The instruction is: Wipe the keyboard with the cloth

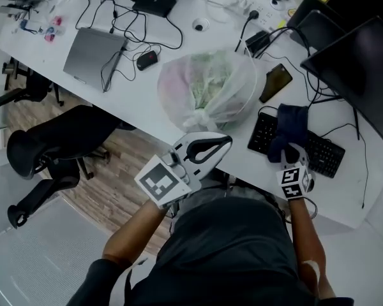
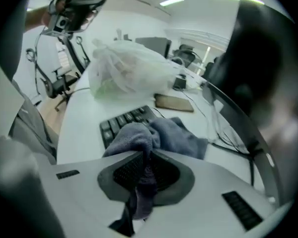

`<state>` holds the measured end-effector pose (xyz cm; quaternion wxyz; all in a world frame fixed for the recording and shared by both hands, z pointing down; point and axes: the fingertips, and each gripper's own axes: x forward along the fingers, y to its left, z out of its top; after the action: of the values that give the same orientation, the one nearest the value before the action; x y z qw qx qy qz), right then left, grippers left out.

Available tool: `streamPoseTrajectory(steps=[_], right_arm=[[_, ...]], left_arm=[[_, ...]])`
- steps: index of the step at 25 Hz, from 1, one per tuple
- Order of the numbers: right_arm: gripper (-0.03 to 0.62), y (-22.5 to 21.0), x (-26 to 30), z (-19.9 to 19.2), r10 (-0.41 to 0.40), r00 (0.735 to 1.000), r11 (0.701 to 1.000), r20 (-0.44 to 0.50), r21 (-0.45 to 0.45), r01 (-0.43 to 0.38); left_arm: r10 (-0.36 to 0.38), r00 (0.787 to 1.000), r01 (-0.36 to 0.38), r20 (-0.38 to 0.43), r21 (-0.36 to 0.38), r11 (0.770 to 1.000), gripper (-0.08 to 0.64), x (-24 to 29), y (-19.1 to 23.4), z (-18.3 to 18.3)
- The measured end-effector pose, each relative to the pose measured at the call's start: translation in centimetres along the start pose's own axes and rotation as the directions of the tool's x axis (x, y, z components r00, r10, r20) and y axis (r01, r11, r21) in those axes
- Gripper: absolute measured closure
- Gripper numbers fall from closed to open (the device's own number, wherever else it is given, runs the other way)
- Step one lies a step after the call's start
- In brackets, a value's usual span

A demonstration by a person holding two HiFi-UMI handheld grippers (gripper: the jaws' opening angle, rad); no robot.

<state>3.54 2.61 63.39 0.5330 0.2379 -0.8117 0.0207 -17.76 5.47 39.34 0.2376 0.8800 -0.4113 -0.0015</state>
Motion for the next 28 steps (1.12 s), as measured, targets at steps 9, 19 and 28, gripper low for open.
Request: streamPoseTrajectory(steps=[9,19,28], right_arm=[[0.552,-0.2,-0.9,-3.9,0.066,0.998,0.998,-0.007,0.011,-0.066],[0.552,-4.9,-3.8,-6.7,-0.099,0.995,0.994,0.034,0.055,0.097],[0.552,15.4,1.9,8.2,0.533,0.839,0.79,0.113,-0.42,-0.446]], left_arm=[[-0.032,0.999,0.032,-0.014,0.047,0.998,0.557,1.4,-2.3,-0.3],[-0.06,0.997,0.064,-0.056,0.078,0.995,0.557,4.3,-5.5,-1.2],[-0.026,0.994,0.038,-0.102,0.122,0.992,0.557,6.6,-9.6,-0.7]])
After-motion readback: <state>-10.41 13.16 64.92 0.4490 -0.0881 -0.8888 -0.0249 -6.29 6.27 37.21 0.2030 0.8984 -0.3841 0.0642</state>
